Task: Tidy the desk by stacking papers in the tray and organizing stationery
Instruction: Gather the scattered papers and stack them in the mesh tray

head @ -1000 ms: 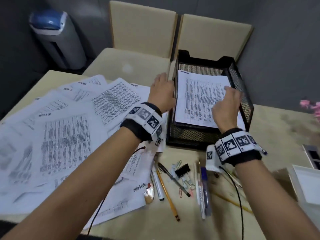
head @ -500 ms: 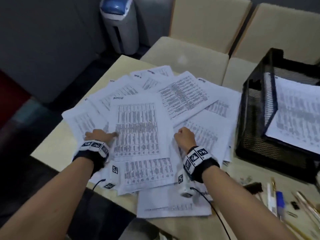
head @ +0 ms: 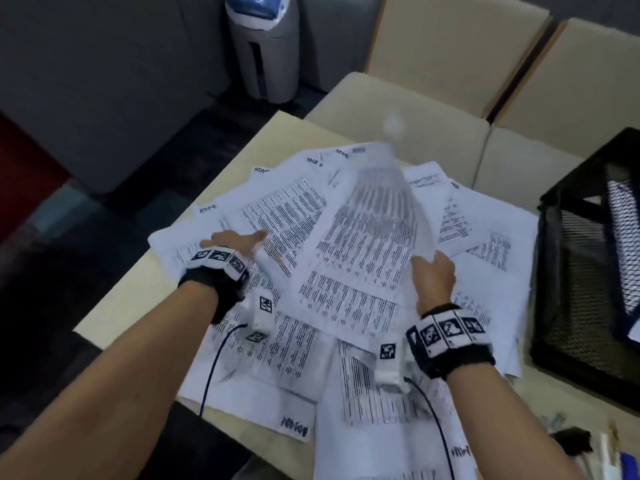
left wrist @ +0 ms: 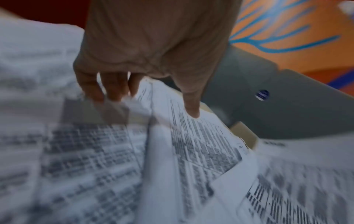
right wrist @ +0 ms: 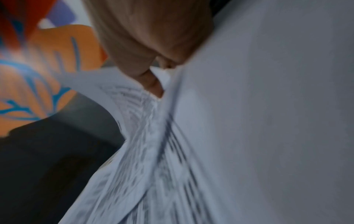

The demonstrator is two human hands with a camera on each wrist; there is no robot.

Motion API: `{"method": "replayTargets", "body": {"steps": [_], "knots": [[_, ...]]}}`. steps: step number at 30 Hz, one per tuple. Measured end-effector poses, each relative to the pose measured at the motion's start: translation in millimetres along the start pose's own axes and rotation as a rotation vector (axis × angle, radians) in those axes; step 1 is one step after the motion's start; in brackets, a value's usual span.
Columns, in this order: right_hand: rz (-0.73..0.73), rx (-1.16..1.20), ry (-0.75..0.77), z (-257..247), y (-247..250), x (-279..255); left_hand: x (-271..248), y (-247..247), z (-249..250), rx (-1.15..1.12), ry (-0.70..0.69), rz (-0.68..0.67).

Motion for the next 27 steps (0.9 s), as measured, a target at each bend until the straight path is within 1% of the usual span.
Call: {"method": "replayTargets", "body": {"steps": [2,4,5,6,7,9,11,13,14,15,16,18,19,20,21,22,24,26,27], "knots": [[0.094,-0.038,-0.165,5.5,2.8,20.7,6.5,-13.0,5.5,0.019,0.058,-0.039],[0.133,-0.135,-0.251,2.7,-1.8,30.4,9.5,-21.3,10.0,0.03,0.106,-0.024],[0.144,-0.172,-0.272,-1.6,-5.9,30.7,6.8,-20.7,13.5,-0.009,0.124,0.002],[0.151,-0.199,-0.262,-8.1,-10.7,31.4,3.4,-19.8,16.2,-0.064,0.136,0.025],[0.156,-0.216,-0.227,-15.6,-16.6,31.7,-1.9,-15.8,21.6,-0.126,0.113,0.07],[0.103,-0.243,-0.116,-26.8,-34.0,33.7,-6.4,-8.0,30.9,-0.243,0.015,0.205],[0.029,-0.253,0.0,-29.8,-49.5,35.6,-7.8,-7.1,37.4,-0.334,-0.095,0.276],[0.029,-0.153,0.032,-28.8,-47.2,34.7,-5.5,-7.7,36.2,-0.413,-0.138,0.238],[0.034,-0.104,0.052,-29.3,-43.8,35.1,-2.3,-4.7,32.5,-0.42,-0.146,0.224],[0.02,-0.102,0.098,-30.3,-41.5,34.2,1.5,0.2,27.1,-0.4,-0.148,0.223],[-0.019,-0.128,0.159,-31.7,-39.0,33.2,3.9,6.9,20.9,-0.362,-0.15,0.219],[-0.154,-0.186,0.269,-34.1,-37.9,24.8,12.4,14.7,8.7,-0.272,-0.173,0.208],[-0.224,-0.208,0.3,-34.2,-39.6,17.0,16.8,16.2,2.3,-0.239,-0.167,0.211],[-0.287,-0.236,0.315,-33.1,-43.3,8.5,18.6,15.2,-3.9,-0.225,-0.131,0.205],[-0.327,-0.245,0.313,-31.1,-48.0,0.9,17.3,12.7,-9.3,-0.239,-0.077,0.193],[-0.337,-0.233,0.299,-29.0,-53.3,-7.1,12.3,9.0,-12.9,-0.273,-0.014,0.165],[-0.252,-0.246,0.227,-20.0,-62.3,-18.2,-0.7,-3.5,-12.4,-0.366,0.064,0.061],[-0.172,-0.251,0.118,-12.4,-68.9,-33.9,-17.6,-15.2,-5.1,-0.428,0.053,-0.046],[-0.177,-0.2,0.041,-9.6,-72.6,-42.1,-21.4,-21.5,-2.0,-0.45,0.032,-0.082]]}}
Point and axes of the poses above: each hand's wrist, its own x-axis towards the middle knuckle, its own y-axis out of the back of the hand, z = x × y, the point moved 7 cm from there along x, towards the middle knuckle, and after that the axes turned 10 degrees about z, right-handed, at the moved point
